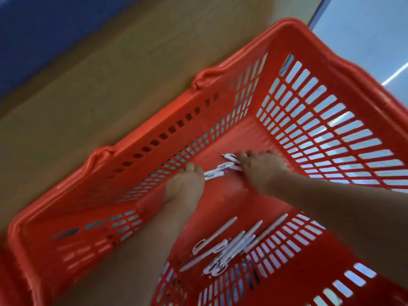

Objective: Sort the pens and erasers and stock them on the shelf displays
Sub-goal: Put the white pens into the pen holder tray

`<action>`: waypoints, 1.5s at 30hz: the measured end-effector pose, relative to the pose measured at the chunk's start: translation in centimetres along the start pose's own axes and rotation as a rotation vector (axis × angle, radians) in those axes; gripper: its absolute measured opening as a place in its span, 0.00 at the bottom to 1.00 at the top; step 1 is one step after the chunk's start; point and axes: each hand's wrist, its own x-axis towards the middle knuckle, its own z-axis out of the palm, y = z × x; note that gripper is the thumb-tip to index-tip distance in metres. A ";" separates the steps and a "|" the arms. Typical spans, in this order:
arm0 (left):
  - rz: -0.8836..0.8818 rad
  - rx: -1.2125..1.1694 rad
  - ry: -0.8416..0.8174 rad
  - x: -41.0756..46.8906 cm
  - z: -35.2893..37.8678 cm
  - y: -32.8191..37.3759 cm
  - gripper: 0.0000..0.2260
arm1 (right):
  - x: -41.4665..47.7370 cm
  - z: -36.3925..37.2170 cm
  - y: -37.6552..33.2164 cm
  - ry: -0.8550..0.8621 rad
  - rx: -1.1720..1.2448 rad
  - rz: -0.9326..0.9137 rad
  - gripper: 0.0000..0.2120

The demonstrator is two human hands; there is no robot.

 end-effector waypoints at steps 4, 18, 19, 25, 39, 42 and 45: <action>-0.071 -0.045 -0.212 -2.1 -0.2 -0.5 0.13 | -1.1 -1.1 1.6 -0.152 0.504 0.159 0.14; -0.129 -1.353 -0.216 -21.0 -28.3 3.0 0.06 | -21.7 -26.9 -2.0 -0.225 1.835 0.179 0.06; -0.133 -1.435 -0.236 -22.6 -30.9 3.1 0.05 | -23.4 -29.4 -1.8 -0.217 1.858 0.174 0.06; -0.179 -1.659 -0.001 -31.8 -47.0 2.5 0.09 | -32.5 -44.1 -0.5 -0.016 1.807 0.262 0.08; -0.261 -2.059 0.512 -48.4 -68.2 -5.2 0.03 | -43.4 -67.8 -3.3 -0.130 1.569 -0.257 0.08; -0.345 -1.951 0.619 -51.7 -70.1 -9.5 0.03 | -44.0 -70.4 -5.3 -0.129 1.540 -0.324 0.08; -0.365 -1.789 0.606 -54.5 -71.2 -13.6 0.03 | -43.6 -71.8 -8.1 -0.091 1.487 -0.349 0.15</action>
